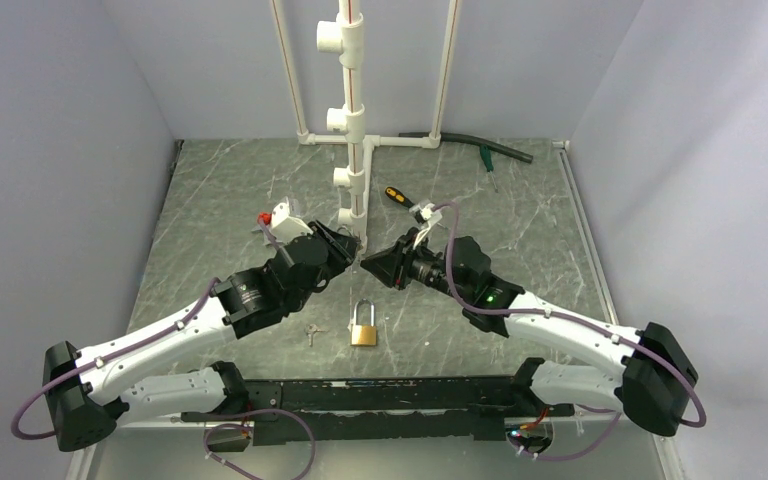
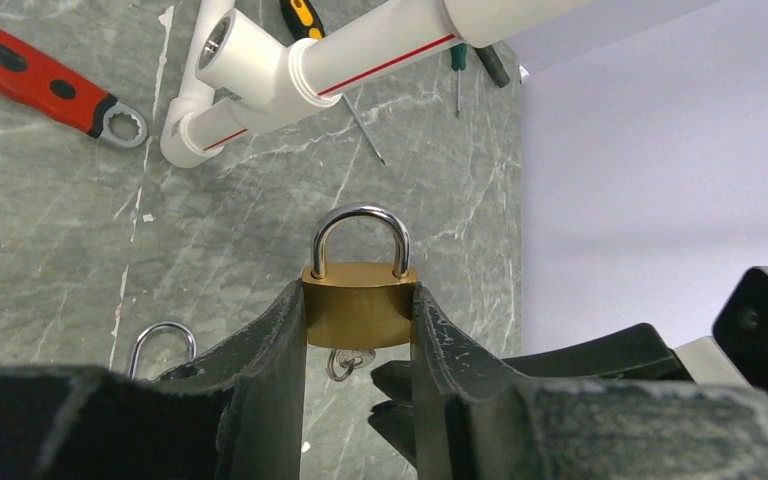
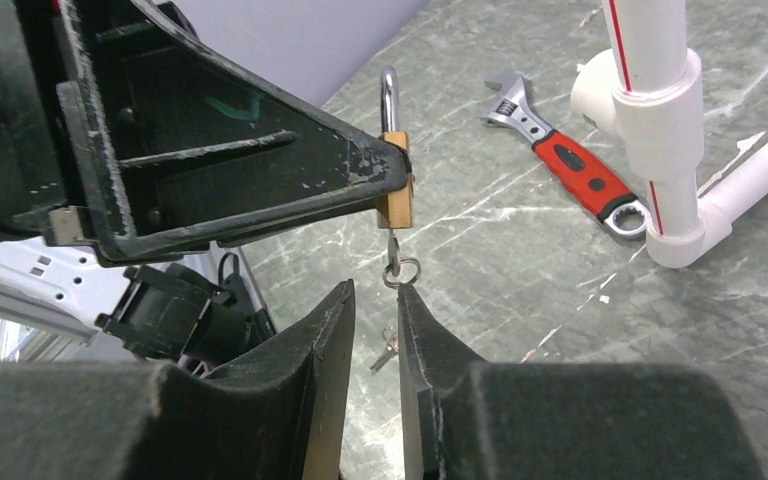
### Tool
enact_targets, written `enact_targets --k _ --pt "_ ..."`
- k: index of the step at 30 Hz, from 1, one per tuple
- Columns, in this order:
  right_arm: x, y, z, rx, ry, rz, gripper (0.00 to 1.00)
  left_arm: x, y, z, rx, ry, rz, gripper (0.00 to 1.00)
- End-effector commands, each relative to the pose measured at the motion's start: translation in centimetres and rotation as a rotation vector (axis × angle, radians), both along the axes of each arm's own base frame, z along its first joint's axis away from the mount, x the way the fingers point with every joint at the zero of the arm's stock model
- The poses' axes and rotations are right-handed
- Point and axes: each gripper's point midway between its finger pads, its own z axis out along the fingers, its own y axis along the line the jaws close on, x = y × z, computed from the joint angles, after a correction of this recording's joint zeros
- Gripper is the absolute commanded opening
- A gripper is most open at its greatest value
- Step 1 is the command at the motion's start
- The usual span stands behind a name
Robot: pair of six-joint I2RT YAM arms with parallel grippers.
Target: Unlock with the key
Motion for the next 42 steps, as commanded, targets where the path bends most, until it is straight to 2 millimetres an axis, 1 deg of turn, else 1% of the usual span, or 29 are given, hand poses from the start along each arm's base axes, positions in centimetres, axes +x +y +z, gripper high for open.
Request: enact_targets --k 1,10,21,28,29,32,35,38,42 --pt "0.3 0.6 1.4 0.039 -0.044 0.011 0.24 0.4 -0.3 3.0 -0.073 -0.059 0.010 0.00" --pt "1.2 1.0 1.7 0.027 -0.062 -0.012 0.24 0.1 -0.5 2.8 -0.088 -0.053 -0.007 0.00" --pt "1.4 1.6 2.3 0.043 -0.066 0.002 0.24 -0.1 -0.7 2.5 -0.095 -0.044 -0.019 0.00" --pt "1.6 1.5 2.5 0.041 -0.073 -0.010 0.23 -0.1 -0.9 2.4 -0.093 -0.044 -0.029 0.00" --pt "1.7 1.5 2.5 0.039 -0.073 -0.012 0.22 -0.1 -1.0 2.4 -0.092 -0.045 -0.029 0.00" --pt "2.0 1.6 2.1 0.020 -0.063 -0.022 0.08 0.0 -1.1 2.2 -0.091 -0.038 -0.027 0.00" --pt "2.0 1.8 1.7 0.013 -0.053 -0.017 0.00 0.0 -1.2 2.0 -0.090 -0.037 -0.031 0.00" --pt "2.0 1.8 1.6 0.017 -0.049 -0.019 0.00 0.0 -1.3 2.0 -0.091 -0.038 -0.033 0.00" --pt "2.1 1.6 2.0 0.024 -0.062 -0.025 0.00 -0.1 -1.5 1.8 -0.091 -0.032 -0.043 0.00"
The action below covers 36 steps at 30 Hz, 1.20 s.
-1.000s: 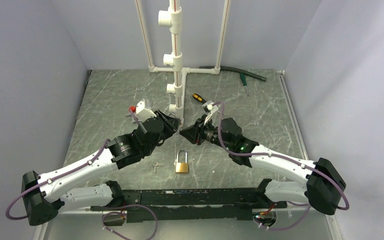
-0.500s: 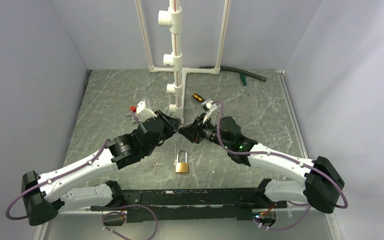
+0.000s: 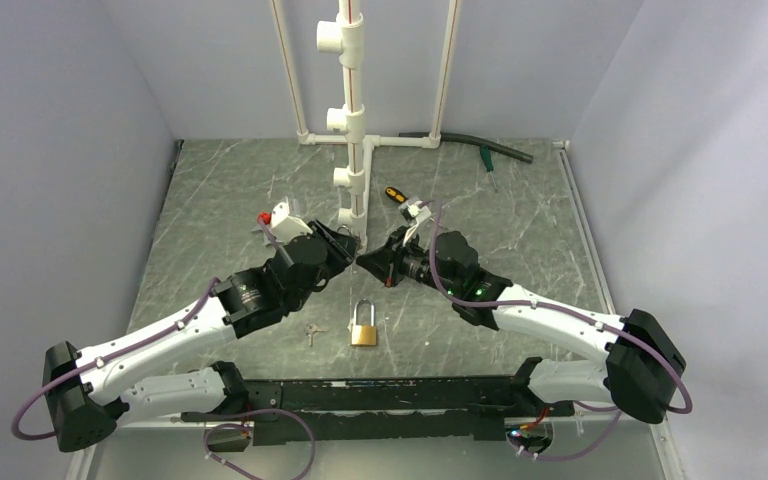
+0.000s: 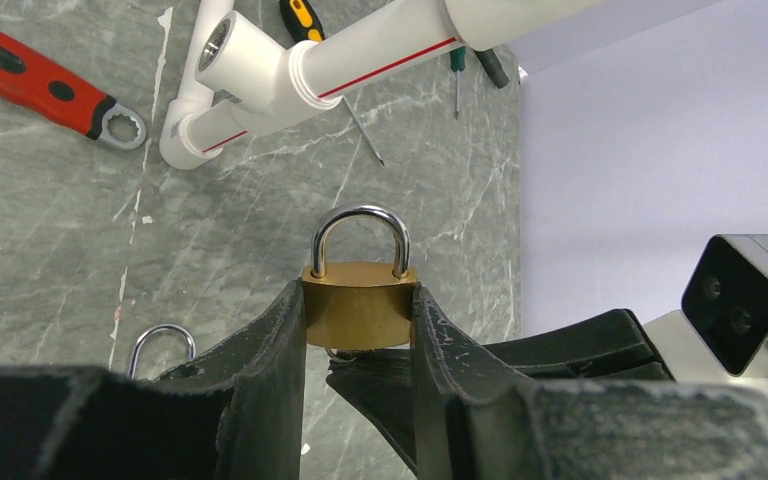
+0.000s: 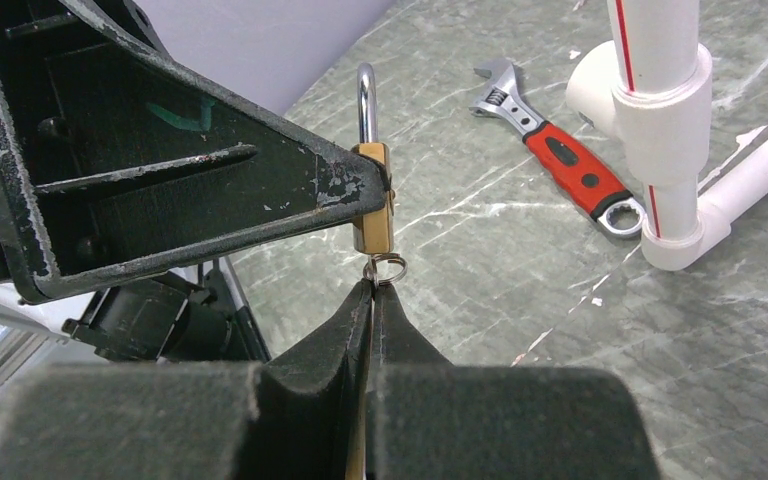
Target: Unlock with the key
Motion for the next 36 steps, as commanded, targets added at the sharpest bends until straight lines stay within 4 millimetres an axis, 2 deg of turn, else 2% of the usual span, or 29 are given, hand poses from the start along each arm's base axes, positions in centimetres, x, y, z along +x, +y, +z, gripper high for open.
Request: enact_targets --k 1,3,5,8,17,23,33,36 --pt "0.8 0.4 3.7 0.077 -0.082 -0.021 0.00 -0.2 -1.4 1.9 -0.087 -0.032 -0.039 0.00" --pt "0.7 0.4 4.0 0.077 -0.091 -0.011 0.00 -0.2 -1.4 1.7 -0.090 -0.032 -0.043 0.00" --pt "0.6 0.5 4.2 0.073 -0.098 0.001 0.08 -0.3 -1.3 1.5 -0.091 -0.031 -0.041 0.00" --pt "0.4 0.5 4.3 0.071 -0.102 0.009 0.14 -0.4 -1.1 1.4 -0.091 -0.034 -0.038 0.00" --pt "0.1 0.6 4.2 0.084 -0.104 0.025 0.16 -0.5 -1.3 1.5 -0.099 -0.040 -0.056 0.00" --pt "0.0 0.7 4.3 0.084 -0.115 0.036 0.20 -0.6 -1.6 1.4 -0.105 -0.042 -0.066 0.00" --pt "-0.7 0.6 4.7 0.102 -0.117 0.062 0.22 -0.4 -1.1 1.3 -0.091 -0.043 -0.046 0.00" --pt "-1.3 0.5 4.6 0.090 -0.116 0.092 0.29 -0.3 -0.5 1.7 -0.082 -0.056 -0.026 0.00"
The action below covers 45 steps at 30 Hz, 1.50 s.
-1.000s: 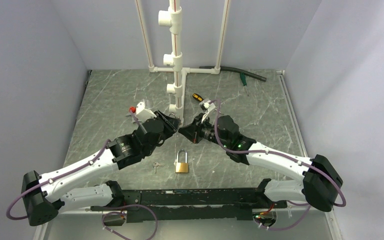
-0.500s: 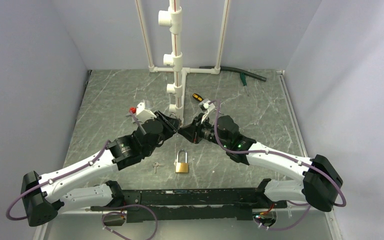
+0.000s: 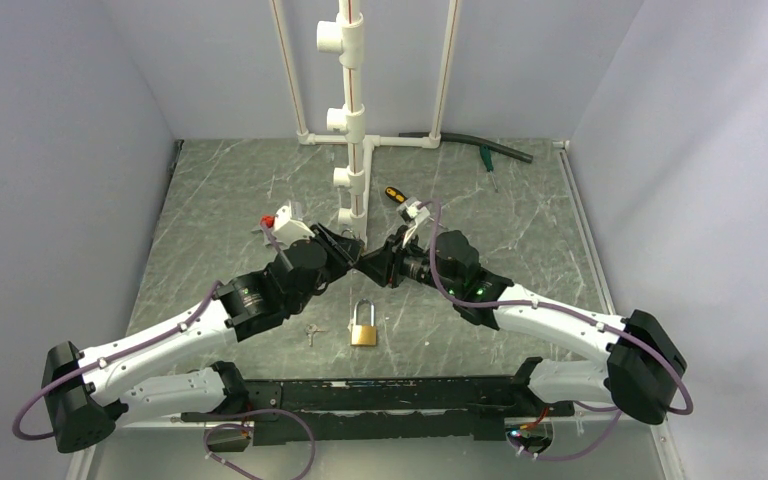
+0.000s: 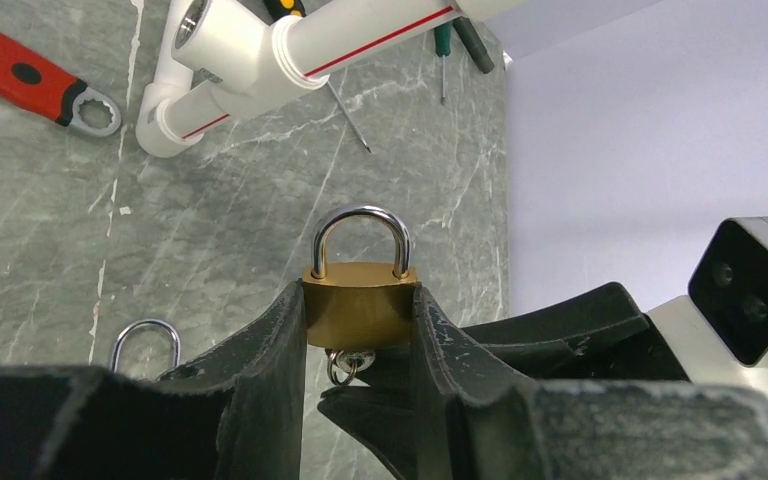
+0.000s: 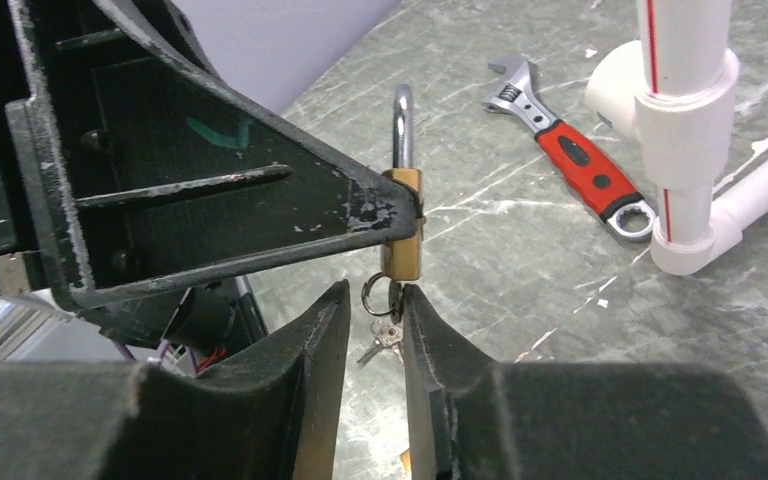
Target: Unlock with the key
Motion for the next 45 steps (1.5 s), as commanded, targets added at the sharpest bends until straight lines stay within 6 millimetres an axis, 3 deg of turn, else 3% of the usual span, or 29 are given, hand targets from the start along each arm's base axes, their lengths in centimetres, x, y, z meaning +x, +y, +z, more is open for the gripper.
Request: enact_targets --k 1,4,8,13,21,45 --pt "-1.0 0.3 4.5 0.098 -0.094 0.059 0.34 0.0 0.2 2.4 -0.046 -0.054 0.005 0.00" --pt "-1.4 -0.3 3.9 0.100 -0.069 0.055 0.51 0.1 0.6 2.8 -0.034 -0.064 0.018 0.00" --pt "-1.4 -0.8 3.5 0.096 -0.046 0.034 0.56 0.3 1.2 3.2 -0.053 -0.073 0.032 0.00" --pt "-0.4 -0.7 3.1 0.075 -0.031 -0.012 0.45 0.3 1.3 3.4 -0.061 -0.072 0.031 0.00" --pt "0.3 0.0 2.7 0.066 -0.033 -0.012 0.37 0.2 1.5 3.3 -0.060 -0.071 0.033 0.00" --pt "1.6 1.4 3.0 0.053 -0.055 -0.012 0.25 0.2 1.5 2.5 -0.056 -0.054 0.028 0.00"
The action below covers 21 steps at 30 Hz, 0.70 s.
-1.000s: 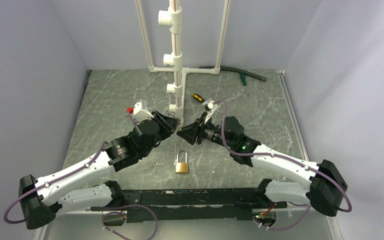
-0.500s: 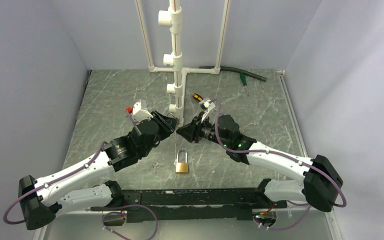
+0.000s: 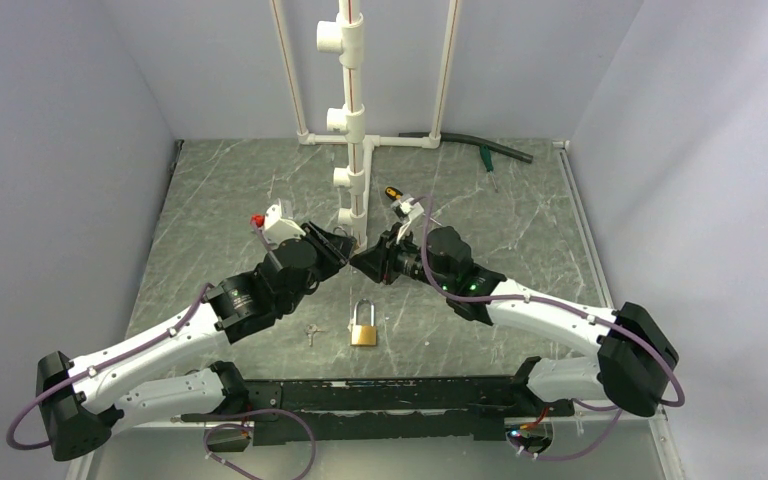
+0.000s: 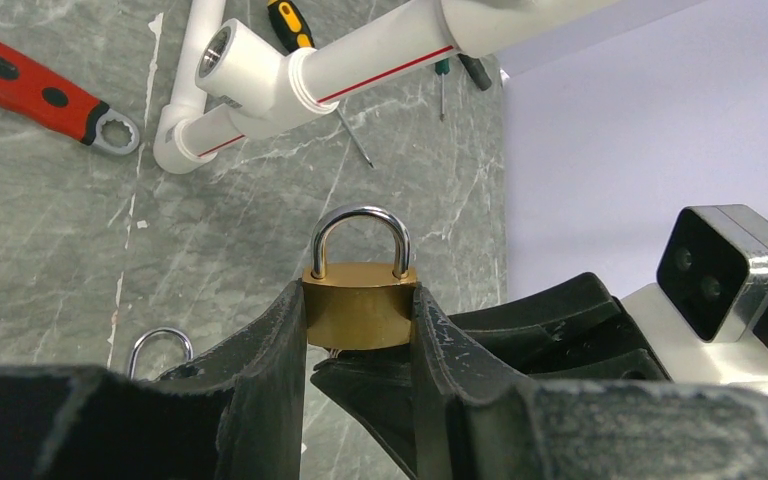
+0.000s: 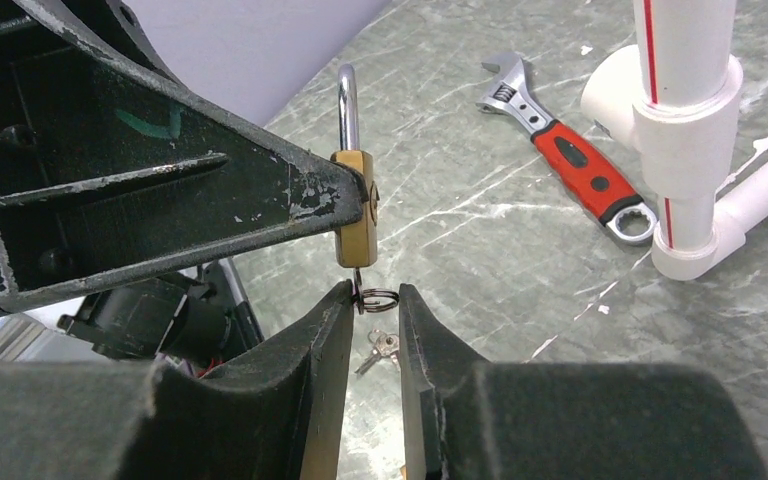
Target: Unlock with the key
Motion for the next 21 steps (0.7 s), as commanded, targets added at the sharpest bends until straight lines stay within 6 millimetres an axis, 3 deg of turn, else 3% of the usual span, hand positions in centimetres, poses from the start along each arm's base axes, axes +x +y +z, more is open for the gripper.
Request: enact_targets --k 1,8,21 --pt "0.73 0.66 3.13 0.059 -0.074 0.003 0.26 0.18 0.13 1.58 -0.054 -0.035 0.009 0.00" --pt "0.84 0.75 3.48 0.062 -0.086 0.004 0.30 0.12 0.20 1.38 -0.056 -0.031 0.009 0.00" --pt "0.25 1.19 3.10 0.069 -0.084 0.047 0.00 0.09 0.00 1.05 -0.071 -0.034 -0.010 0.00"
